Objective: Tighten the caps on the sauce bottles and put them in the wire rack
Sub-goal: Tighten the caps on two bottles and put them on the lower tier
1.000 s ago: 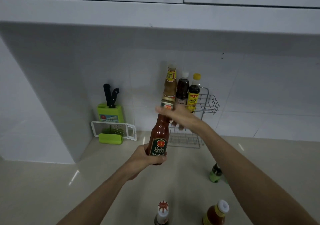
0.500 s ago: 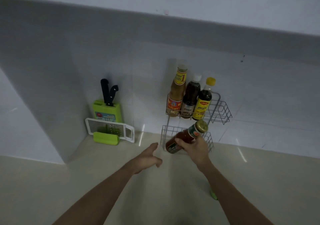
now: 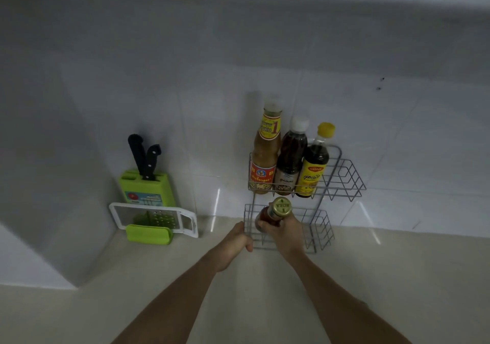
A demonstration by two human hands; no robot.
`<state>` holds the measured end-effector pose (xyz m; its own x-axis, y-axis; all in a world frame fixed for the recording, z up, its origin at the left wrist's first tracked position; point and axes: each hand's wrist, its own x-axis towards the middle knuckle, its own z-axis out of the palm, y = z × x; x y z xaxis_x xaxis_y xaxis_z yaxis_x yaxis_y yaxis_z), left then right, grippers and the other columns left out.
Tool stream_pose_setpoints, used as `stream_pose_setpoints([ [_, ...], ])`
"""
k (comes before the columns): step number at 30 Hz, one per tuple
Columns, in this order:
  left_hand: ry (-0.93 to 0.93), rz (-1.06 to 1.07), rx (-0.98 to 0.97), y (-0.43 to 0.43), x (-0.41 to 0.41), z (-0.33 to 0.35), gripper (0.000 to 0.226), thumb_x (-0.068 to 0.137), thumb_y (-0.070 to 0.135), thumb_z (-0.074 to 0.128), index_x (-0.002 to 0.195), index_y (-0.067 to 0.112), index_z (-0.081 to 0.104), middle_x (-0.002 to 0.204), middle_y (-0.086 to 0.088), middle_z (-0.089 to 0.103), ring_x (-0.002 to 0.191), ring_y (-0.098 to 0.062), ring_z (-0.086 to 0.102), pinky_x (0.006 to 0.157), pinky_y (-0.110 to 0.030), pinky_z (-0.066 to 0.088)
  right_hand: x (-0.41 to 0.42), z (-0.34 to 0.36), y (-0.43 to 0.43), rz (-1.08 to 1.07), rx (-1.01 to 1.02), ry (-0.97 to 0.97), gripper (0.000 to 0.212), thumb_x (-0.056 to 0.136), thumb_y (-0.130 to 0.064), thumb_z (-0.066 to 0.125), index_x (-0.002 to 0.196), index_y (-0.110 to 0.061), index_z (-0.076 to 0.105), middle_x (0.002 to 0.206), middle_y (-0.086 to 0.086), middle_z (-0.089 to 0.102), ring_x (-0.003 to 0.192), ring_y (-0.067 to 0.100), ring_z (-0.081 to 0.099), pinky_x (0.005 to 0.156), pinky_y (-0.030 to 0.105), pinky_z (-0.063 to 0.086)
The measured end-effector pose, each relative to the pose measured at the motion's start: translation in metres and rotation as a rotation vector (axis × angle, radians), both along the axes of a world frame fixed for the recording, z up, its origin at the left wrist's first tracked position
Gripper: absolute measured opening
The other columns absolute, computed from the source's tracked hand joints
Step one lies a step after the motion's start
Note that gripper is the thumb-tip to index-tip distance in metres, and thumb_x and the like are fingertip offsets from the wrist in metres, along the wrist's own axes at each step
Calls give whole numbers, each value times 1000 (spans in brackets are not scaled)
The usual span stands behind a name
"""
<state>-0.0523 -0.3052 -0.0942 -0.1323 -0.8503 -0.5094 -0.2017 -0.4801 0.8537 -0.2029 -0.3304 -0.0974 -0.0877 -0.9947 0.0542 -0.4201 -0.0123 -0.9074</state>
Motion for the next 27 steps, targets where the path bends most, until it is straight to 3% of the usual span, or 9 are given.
stream_pose_setpoints([
  [2,9,-4,2,-5,-2,-4,86,71,-4,51,150,12,19,157,-9,23,132,-19,30,92,-28,29,1,-4,-6,12,7,46,44,63,-26,87,94,-27,56,83,-19,62,73,-12,55,57,3,41],
  [5,29,10,8,-9,-4,-8,87,70,-4,51,150,12,21,156,-10,26,137,-23,29,94,-28,31,2,-12,-15,24,40,90,47,63,-28,87,98,-24,56,92,-8,64,83,8,59,65,15,41],
  [9,61,37,-3,-8,-6,-7,86,67,-4,51,148,13,27,151,-9,33,121,-15,32,79,-23,36,5,-19,-23,64,54,156,47,63,-29,87,100,-19,60,93,-5,65,88,14,61,70,23,48],
  [11,64,40,-7,-8,-5,-9,84,70,-9,49,148,14,26,150,-9,34,123,-15,32,79,-23,35,7,-19,-26,89,35,202,48,64,-30,86,103,-17,61,91,-7,63,85,13,59,66,17,44],
  [13,59,25,-14,-8,-4,-12,82,70,-12,47,146,14,30,141,-7,41,128,-20,36,79,-24,37,11,-17,-29,113,32,235,44,66,-33,84,101,-19,61,91,-8,63,84,12,58,68,19,44],
  [18,38,-25,-35,-9,-2,-12,81,71,-16,44,144,15,33,122,4,46,111,-11,38,70,-17,38,14,-13,-36,158,71,253,33,70,-35,82,92,-29,58,85,-12,63,85,12,63,65,15,41],
  [24,30,-50,-38,-6,0,-14,89,63,-6,48,146,19,28,110,16,45,99,0,43,71,-15,36,21,-14,-39,201,79,330,51,76,-41,77,115,-14,58,110,4,70,102,20,65,77,22,43],
  [27,6,-50,-46,-7,-1,-16,86,69,-14,44,148,16,26,119,7,41,109,-8,38,70,-16,37,21,-13,-38,219,111,326,52,79,-42,74,117,-12,55,113,7,68,106,22,64,81,24,44],
])
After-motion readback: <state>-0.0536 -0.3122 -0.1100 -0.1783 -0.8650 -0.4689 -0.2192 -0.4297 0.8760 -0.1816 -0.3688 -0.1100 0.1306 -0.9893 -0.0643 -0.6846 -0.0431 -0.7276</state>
